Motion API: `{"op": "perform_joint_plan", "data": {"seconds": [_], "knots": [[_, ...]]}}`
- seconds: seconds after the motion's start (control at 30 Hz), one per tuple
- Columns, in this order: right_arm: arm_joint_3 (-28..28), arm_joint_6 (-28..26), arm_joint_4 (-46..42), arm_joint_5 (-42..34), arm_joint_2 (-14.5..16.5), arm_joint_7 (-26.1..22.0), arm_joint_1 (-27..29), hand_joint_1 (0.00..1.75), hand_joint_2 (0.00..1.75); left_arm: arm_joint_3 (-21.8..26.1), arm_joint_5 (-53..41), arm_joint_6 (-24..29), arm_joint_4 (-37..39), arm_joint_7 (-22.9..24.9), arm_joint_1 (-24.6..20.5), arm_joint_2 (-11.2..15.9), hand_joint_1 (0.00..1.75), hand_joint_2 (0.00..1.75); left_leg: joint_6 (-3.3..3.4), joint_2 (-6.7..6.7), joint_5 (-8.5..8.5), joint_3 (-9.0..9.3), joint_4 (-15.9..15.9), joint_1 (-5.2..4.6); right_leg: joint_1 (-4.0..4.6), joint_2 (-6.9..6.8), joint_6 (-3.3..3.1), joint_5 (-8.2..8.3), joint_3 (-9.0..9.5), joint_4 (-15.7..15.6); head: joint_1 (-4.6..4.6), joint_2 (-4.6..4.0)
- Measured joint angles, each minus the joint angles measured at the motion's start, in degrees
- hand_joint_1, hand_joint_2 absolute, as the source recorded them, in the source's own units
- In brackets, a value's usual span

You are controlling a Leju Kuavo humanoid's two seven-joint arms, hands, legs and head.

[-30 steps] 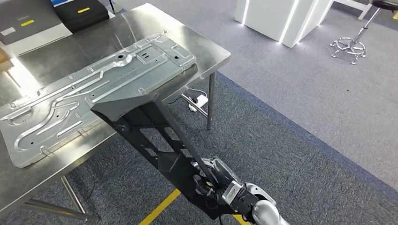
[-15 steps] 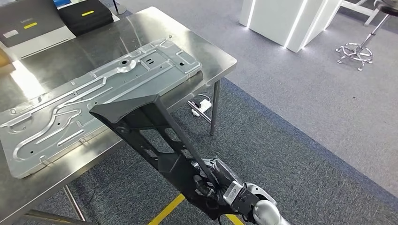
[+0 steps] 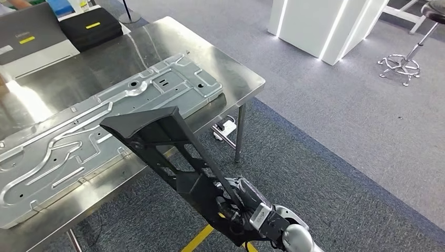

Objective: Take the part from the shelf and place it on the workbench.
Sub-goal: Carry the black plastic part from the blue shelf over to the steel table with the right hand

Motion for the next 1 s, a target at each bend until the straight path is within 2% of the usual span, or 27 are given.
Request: {"op": "perform_joint_plan", "data": {"seconds": [0.07,0.1,0.17,0.23,0.27,0.3,0.33,0.4,0.47,0.53,0.6,0.67,0.73,0.77,0.8,0.83,0.87,0.9,0.93,0.97,1.0], "knots": [[0.01,0.01,-0.04,0.00,0.00,-0.01,-0.09,1.69,1.75,0.00,0.00,0.02,0.01,-0.01,-0.17,0.05,0.00,1.75,0.97,-0.15,-0.25,1.01,-0.30,-0.02,-0.20,-0.05,0.67,-0.12,0.07,1.17,-0.01,0.00],[0.02,0.01,-0.05,-0.01,0.00,-0.03,-0.14,1.69,1.75,0.00,0.00,0.03,0.01,-0.02,-0.23,0.09,0.00,1.75,1.36,-0.19,-0.50,1.62,-0.49,0.01,-0.29,-0.07,0.90,-0.16,-0.71,2.85,0.01,0.00],[0.02,-0.03,-0.05,0.05,-0.01,-0.07,-0.17,1.69,1.75,0.00,0.00,0.08,0.02,-0.02,-0.33,0.14,0.00,1.75,1.94,-0.24,-1.07,2.71,-0.77,0.07,-0.50,-0.08,1.31,-1.50,-4.43,8.87,0.03,0.00],[0.02,-0.10,-0.03,0.31,-0.04,-0.14,-0.08,1.69,1.75,0.00,0.00,0.13,0.02,0.01,-0.34,0.19,0.00,1.75,2.17,-0.49,-1.86,3.59,-0.75,0.05,-0.57,-0.09,1.56,-4.54,-9.27,14.72,0.02,0.00],[0.02,-0.16,-0.03,0.52,-0.05,-0.16,-0.03,1.69,1.75,0.00,0.00,0.15,0.02,0.04,-0.31,0.21,0.00,1.75,2.17,-0.78,-2.33,4.14,-0.72,0.04,-0.61,-0.09,1.65,-5.53,-10.96,15.86,0.02,0.00],[0.02,-0.25,-0.03,0.80,-0.07,-0.19,-0.01,1.69,1.75,0.00,0.00,0.16,0.02,0.08,-0.29,0.22,0.00,1.75,2.11,-1.17,-2.88,4.79,-0.70,0.06,-0.64,-0.06,1.64,-5.32,-11.83,15.26,0.02,0.00],[0.02,-0.38,-0.03,1.09,-0.08,-0.20,0.00,1.69,1.75,0.00,0.01,0.16,0.02,0.11,-0.28,0.22,0.00,1.75,2.01,-1.64,-3.42,5.49,-0.66,0.08,-0.68,0.02,1.60,-3.80,-11.93,13.18,0.02,0.00],[0.02,-0.73,-0.01,1.62,-0.09,-0.21,0.01,1.69,1.75,0.00,0.01,0.15,0.02,0.15,-0.35,0.17,0.00,1.75,1.58,-2.56,-4.57,6.70,-0.50,0.13,-0.68,1.13,1.40,2.41,-10.96,6.47,0.03,0.00],[0.03,-0.94,0.01,1.89,-0.10,-0.24,0.02,1.69,1.75,-0.01,0.00,0.16,0.02,0.15,-0.44,0.10,0.00,1.75,0.93,-3.52,-5.37,6.97,-0.30,0.16,-0.53,2.16,1.03,6.42,-10.31,2.55,0.06,0.00],[0.04,-1.01,-0.02,2.01,-0.11,-0.26,-0.01,1.69,1.75,-0.02,0.00,0.17,0.02,0.15,-0.36,0.08,0.00,1.75,0.34,-4.09,-5.53,6.84,-0.05,0.18,-0.40,1.78,0.44,6.75,-10.10,2.16,0.08,0.00],[0.04,-1.03,-0.11,2.06,-0.09,-0.27,-0.08,1.69,1.75,-0.02,0.00,0.21,0.02,0.15,-0.25,0.12,0.00,1.75,-0.10,-3.29,-5.45,6.10,1.74,0.17,-0.52,0.95,-0.19,6.83,-9.38,1.56,0.06,0.00],[0.04,-1.05,-0.17,2.08,-0.07,-0.32,-0.14,1.69,1.75,-0.02,0.00,0.27,0.02,0.15,-0.41,0.15,0.00,1.75,-0.61,-1.69,-6.82,3.38,6.72,0.18,-0.64,0.07,-0.74,6.59,-8.52,0.98,0.03,0.00],[0.04,-1.06,-0.18,2.11,-0.07,-0.36,-0.15,1.69,1.75,-0.02,0.00,0.37,0.02,0.15,-0.59,0.17,0.00,1.75,-1.10,-0.76,-9.95,-0.69,13.30,0.23,-0.55,-0.87,-1.13,6.15,-8.08,0.86,0.02,0.00],[0.04,-1.06,-0.18,2.14,-0.07,-0.35,-0.14,1.69,1.75,-0.02,0.00,0.41,0.02,0.15,-0.57,0.18,0.00,1.75,-1.25,-0.57,-11.03,-2.30,15.49,0.26,-0.49,-1.29,-1.23,5.95,-7.93,0.87,0.02,0.00],[0.04,-1.07,-0.18,2.16,-0.07,-0.35,-0.13,1.69,1.75,-0.02,0.00,0.43,0.02,0.15,-0.48,0.18,0.00,1.75,-1.30,-0.44,-11.04,-3.11,16.08,0.26,-0.45,-1.68,-1.26,5.77,-7.76,0.87,0.02,0.00],[0.04,-1.08,-0.18,2.18,-0.07,-0.35,-0.13,1.69,1.75,-0.02,0.00,0.44,0.02,0.15,-0.39,0.19,0.00,1.75,-1.25,-0.28,-9.75,-2.83,14.55,0.26,-0.42,-2.04,-1.24,5.61,-7.54,0.87,0.02,0.00],[0.04,-1.10,-0.18,2.19,-0.07,-0.35,-0.15,1.69,1.75,-0.02,0.00,0.45,0.02,0.15,-0.32,0.20,0.00,1.75,-1.09,0.08,-7.53,-1.59,11.25,0.22,-0.38,-2.46,-1.17,5.45,-7.28,0.87,0.02,0.00],[0.04,-1.10,-0.18,2.20,-0.07,-0.36,-0.17,1.69,1.75,-0.03,0.00,0.47,0.02,0.15,-0.32,0.24,0.00,1.75,-0.81,1.00,-5.09,0.09,7.14,0.11,-0.33,-2.89,-1.06,5.29,-7.01,0.87,0.02,0.00],[0.04,-1.11,-0.18,2.21,-0.07,-0.35,-0.19,1.69,1.75,-0.03,0.00,0.49,0.02,0.15,-0.40,0.29,0.00,1.75,-0.48,2.19,-3.70,1.52,3.44,-0.15,-0.23,-3.33,-0.89,5.14,-6.79,0.94,0.02,0.00],[0.04,-1.11,-0.18,2.22,-0.07,-0.35,-0.22,1.69,1.75,-0.04,0.00,0.51,0.02,0.13,-0.55,0.33,0.00,1.75,-0.15,3.25,-3.07,2.43,1.02,-0.41,-0.12,-3.79,-0.64,4.99,-6.67,0.98,0.03,0.00],[0.04,-1.09,-0.18,2.24,-0.06,-0.35,-0.27,1.69,1.75,-0.04,-0.01,0.52,0.02,0.11,-0.66,0.37,0.00,1.75,0.18,3.90,-2.89,2.74,-0.10,-0.65,-0.01,-4.28,-0.35,4.83,-6.56,1.02,0.04,0.00]]}}
